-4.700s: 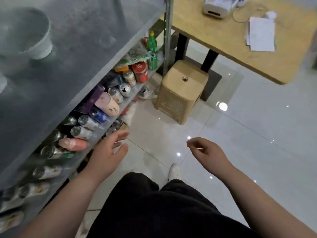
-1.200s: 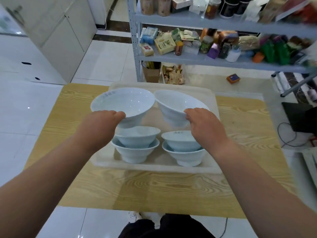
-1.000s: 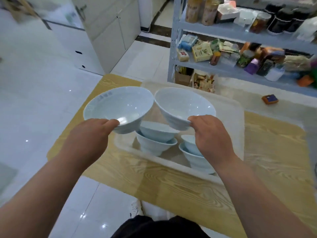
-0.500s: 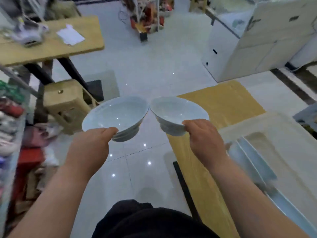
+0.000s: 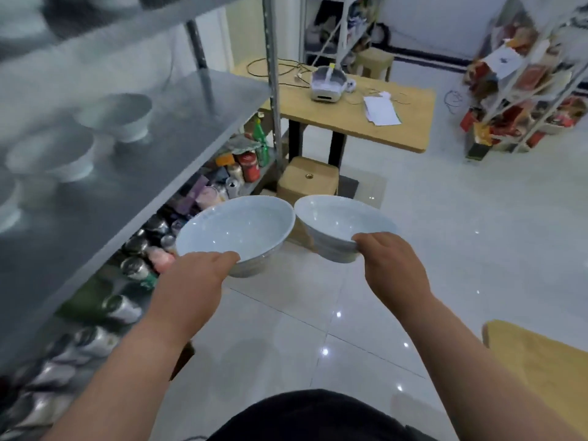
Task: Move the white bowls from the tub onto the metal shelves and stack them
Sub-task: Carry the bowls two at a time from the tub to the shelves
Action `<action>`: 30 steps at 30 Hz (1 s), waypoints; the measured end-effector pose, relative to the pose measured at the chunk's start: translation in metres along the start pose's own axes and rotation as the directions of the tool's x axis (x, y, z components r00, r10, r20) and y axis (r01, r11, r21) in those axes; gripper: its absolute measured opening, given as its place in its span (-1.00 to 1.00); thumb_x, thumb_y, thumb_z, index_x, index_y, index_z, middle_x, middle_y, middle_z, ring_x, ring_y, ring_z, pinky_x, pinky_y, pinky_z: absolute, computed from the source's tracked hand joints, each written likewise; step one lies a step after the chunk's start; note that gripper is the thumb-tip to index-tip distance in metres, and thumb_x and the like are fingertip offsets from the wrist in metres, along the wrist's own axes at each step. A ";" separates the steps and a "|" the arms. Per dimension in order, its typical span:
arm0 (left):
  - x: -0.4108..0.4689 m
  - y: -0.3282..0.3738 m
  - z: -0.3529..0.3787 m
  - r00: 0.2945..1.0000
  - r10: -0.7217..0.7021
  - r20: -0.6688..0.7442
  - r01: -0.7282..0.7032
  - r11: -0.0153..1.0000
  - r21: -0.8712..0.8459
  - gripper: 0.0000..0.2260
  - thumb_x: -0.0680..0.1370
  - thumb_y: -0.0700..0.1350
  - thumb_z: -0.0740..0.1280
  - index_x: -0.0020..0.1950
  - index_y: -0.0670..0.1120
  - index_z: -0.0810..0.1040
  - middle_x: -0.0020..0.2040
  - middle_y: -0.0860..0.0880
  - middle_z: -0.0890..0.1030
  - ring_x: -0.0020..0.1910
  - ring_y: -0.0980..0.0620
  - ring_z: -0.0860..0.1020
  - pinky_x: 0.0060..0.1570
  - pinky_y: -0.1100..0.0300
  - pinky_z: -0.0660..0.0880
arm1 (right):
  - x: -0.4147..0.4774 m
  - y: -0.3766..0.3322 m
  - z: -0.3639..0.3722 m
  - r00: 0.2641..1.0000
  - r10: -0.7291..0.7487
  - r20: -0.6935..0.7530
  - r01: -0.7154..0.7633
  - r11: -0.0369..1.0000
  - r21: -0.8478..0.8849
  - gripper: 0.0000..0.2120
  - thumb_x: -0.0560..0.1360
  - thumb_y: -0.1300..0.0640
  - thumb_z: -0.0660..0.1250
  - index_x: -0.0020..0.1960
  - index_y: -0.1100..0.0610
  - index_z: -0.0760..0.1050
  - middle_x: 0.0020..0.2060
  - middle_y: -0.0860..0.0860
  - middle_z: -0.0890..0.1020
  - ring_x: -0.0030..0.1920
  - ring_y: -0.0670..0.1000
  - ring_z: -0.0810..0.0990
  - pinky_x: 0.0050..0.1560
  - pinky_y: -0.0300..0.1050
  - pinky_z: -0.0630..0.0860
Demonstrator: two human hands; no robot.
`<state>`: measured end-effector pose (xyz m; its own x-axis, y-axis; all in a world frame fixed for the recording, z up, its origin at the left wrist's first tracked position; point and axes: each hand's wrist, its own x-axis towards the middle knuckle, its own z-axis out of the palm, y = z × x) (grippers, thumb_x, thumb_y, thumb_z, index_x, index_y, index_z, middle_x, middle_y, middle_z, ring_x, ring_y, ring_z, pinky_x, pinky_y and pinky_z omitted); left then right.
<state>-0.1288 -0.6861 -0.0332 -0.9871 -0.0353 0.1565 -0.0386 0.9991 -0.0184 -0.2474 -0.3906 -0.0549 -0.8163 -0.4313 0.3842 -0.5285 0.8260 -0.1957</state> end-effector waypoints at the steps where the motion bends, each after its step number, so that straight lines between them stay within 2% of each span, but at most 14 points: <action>1: -0.003 -0.011 -0.005 0.999 -0.036 0.002 0.036 0.999 -0.018 -0.77 0.35 -0.26 0.40 -0.07 -0.01 0.58 -0.36 0.05 0.55 -0.39 -0.06 0.51 -0.48 0.23 0.15 | 0.017 -0.012 0.007 0.999 -0.040 0.008 0.040 0.999 0.016 -0.66 0.37 0.43 0.37 0.07 0.13 0.62 -0.11 0.05 0.69 -0.11 0.17 0.62 -0.13 -0.06 0.52; 3: -0.010 -0.033 -0.011 0.992 -0.127 0.005 0.127 0.991 -0.026 -0.84 0.41 -0.21 0.38 -0.06 -0.01 0.57 -0.33 0.04 0.58 -0.34 -0.06 0.54 -0.47 0.21 0.23 | 0.048 -0.032 0.024 0.993 -0.114 0.020 0.113 0.993 0.037 -0.66 0.37 0.43 0.37 0.07 0.14 0.62 -0.10 0.07 0.69 -0.10 0.18 0.62 -0.14 -0.05 0.53; 5: -0.016 -0.052 -0.011 0.972 -0.236 0.012 0.236 0.972 -0.013 -0.78 0.39 -0.22 0.42 -0.03 0.03 0.56 -0.29 0.07 0.59 -0.29 -0.05 0.53 -0.48 0.19 0.27 | 0.075 -0.048 0.041 0.982 -0.181 0.054 0.178 0.982 0.062 -0.65 0.37 0.42 0.37 0.09 0.13 0.62 -0.08 0.07 0.69 -0.07 0.18 0.62 -0.12 -0.02 0.54; 8: -0.022 -0.071 -0.007 0.935 -0.353 0.023 0.353 0.935 -0.005 -0.66 0.34 -0.29 0.36 0.04 0.02 0.57 -0.22 0.04 0.62 -0.23 -0.10 0.55 -0.45 0.15 0.38 | 0.111 -0.066 0.069 0.957 -0.278 0.080 0.269 0.957 0.107 -0.64 0.39 0.39 0.37 0.12 0.11 0.60 -0.06 0.05 0.68 -0.05 0.18 0.61 -0.09 -0.03 0.53; 12: -0.017 -0.087 -0.006 0.888 -0.459 0.000 0.459 0.888 0.034 -0.75 0.38 -0.22 0.40 0.01 0.03 0.54 -0.23 0.05 0.60 -0.24 -0.08 0.53 -0.42 0.15 0.35 | 0.157 -0.093 0.095 0.904 -0.423 0.062 0.411 0.900 0.149 -0.62 0.33 0.38 0.43 0.10 0.10 0.62 -0.09 0.03 0.69 -0.08 0.16 0.62 -0.12 -0.07 0.52; 15: -0.013 -0.097 0.001 0.826 -0.564 -0.003 0.562 0.822 0.089 -0.68 0.34 -0.17 0.47 0.05 0.05 0.55 -0.22 0.08 0.62 -0.24 -0.05 0.55 -0.41 0.17 0.37 | 0.194 -0.111 0.115 0.839 -0.543 0.027 0.527 0.825 0.201 -0.60 0.28 0.40 0.46 0.08 0.13 0.63 -0.11 0.05 0.70 -0.11 0.15 0.63 -0.12 -0.07 0.54; 17: -0.010 -0.100 0.002 0.773 -0.634 -0.014 0.632 0.767 0.111 -0.62 0.29 -0.24 0.47 0.06 0.02 0.58 -0.22 0.05 0.64 -0.24 -0.08 0.57 -0.43 0.16 0.39 | 0.220 -0.124 0.130 0.782 -0.623 0.019 0.599 0.759 0.254 -0.60 0.27 0.43 0.43 0.07 0.15 0.63 -0.13 0.06 0.69 -0.13 0.17 0.63 -0.12 -0.07 0.52; 20: -0.008 -0.098 -0.001 0.688 -0.723 -0.067 0.724 0.677 0.132 -0.60 0.23 -0.30 0.46 0.01 0.00 0.61 -0.24 0.03 0.64 -0.28 -0.12 0.58 -0.43 0.21 0.26 | 0.254 -0.149 0.149 0.707 -0.707 -0.021 0.678 0.669 0.305 -0.59 0.23 0.44 0.43 0.02 0.15 0.64 -0.19 0.05 0.68 -0.16 0.17 0.62 -0.17 -0.15 0.42; 22: -0.012 -0.096 -0.001 0.617 -0.781 -0.095 0.785 0.606 0.127 -0.62 0.24 -0.32 0.45 0.00 -0.02 0.61 -0.24 0.02 0.65 -0.29 -0.13 0.58 -0.42 0.21 0.26 | 0.269 -0.170 0.161 0.638 -0.769 -0.044 0.730 0.585 0.354 -0.58 0.21 0.45 0.42 0.02 0.16 0.63 -0.18 0.07 0.68 -0.16 0.18 0.62 -0.14 -0.07 0.49; 24: -0.021 -0.093 -0.001 0.521 -0.850 -0.079 0.850 0.510 0.129 -0.59 0.25 -0.35 0.45 0.03 -0.03 0.61 -0.23 -0.01 0.65 -0.27 -0.15 0.58 -0.43 0.17 0.36 | 0.279 -0.194 0.174 0.556 -0.829 -0.060 0.772 0.489 0.406 -0.58 0.22 0.44 0.40 0.04 0.17 0.62 -0.15 0.09 0.68 -0.14 0.21 0.61 -0.10 0.03 0.53; 26: -0.034 -0.089 -0.002 0.408 -0.911 -0.052 0.906 0.397 0.144 -0.55 0.24 -0.33 0.48 0.08 -0.02 0.59 -0.18 -0.03 0.65 -0.23 -0.16 0.59 -0.40 0.14 0.44 | 0.281 -0.220 0.184 0.477 -0.872 -0.111 0.811 0.389 0.437 -0.58 0.21 0.44 0.35 0.03 0.19 0.62 -0.16 0.11 0.68 -0.16 0.23 0.62 -0.11 0.03 0.54; 30: -0.071 -0.077 -0.007 0.252 -0.962 -0.104 0.952 0.227 0.206 -0.54 0.27 -0.36 0.41 0.11 -0.03 0.59 -0.18 -0.04 0.66 -0.25 -0.15 0.58 -0.43 0.18 0.32 | 0.265 -0.273 0.194 0.353 -0.917 -0.186 0.837 0.220 0.500 -0.61 0.20 0.39 0.30 0.00 0.20 0.63 -0.19 0.12 0.68 -0.18 0.23 0.63 -0.15 0.01 0.55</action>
<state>-0.0543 -0.7599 -0.0356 -0.1949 -0.9678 0.1595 -0.9805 0.1878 -0.0586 -0.3645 -0.8004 -0.0749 0.2402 -0.8421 0.4829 -0.9166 -0.3606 -0.1729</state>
